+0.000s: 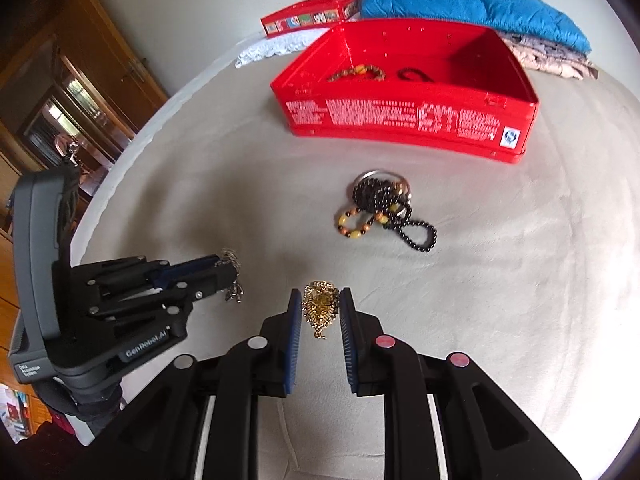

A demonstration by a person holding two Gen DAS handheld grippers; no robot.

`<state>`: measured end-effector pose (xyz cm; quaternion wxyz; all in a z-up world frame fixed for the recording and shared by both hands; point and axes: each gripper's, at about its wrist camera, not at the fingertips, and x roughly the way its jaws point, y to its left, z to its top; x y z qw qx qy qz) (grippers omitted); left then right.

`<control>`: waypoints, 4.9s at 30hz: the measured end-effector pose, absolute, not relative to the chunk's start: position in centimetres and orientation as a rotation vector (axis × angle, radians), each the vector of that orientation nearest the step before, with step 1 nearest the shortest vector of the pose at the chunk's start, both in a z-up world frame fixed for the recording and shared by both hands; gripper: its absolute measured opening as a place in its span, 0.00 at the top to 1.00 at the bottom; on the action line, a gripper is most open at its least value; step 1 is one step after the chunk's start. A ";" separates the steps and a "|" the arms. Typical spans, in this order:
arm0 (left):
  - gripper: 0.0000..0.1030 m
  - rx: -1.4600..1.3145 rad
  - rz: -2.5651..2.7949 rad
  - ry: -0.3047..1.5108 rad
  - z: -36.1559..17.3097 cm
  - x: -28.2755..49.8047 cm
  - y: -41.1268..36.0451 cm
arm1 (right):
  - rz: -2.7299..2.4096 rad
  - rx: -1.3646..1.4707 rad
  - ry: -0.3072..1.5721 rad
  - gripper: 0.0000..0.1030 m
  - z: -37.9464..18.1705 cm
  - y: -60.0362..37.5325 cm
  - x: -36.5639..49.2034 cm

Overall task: Organize jewelry
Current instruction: 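Close the right tool on the gold pendant and lift it, then carry chain and pendant into the red tin box and open both tools, then move the right tool to the black bead necklace and grasp it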

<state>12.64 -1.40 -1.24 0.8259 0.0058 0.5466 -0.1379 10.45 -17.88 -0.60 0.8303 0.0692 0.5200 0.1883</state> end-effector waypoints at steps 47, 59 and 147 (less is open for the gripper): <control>0.90 -0.034 -0.325 0.836 9.0 18.6 -5.0 | 0.301 0.234 0.909 0.82 7.4 -22.9 17.2; 0.90 -0.058 -0.330 0.916 5.9 28.6 -8.4 | 0.232 0.273 0.959 0.82 4.5 -24.6 25.8; 0.07 0.015 -0.043 0.941 -0.1 19.8 -0.5 | 0.255 0.165 1.085 0.56 -2.7 -19.2 17.0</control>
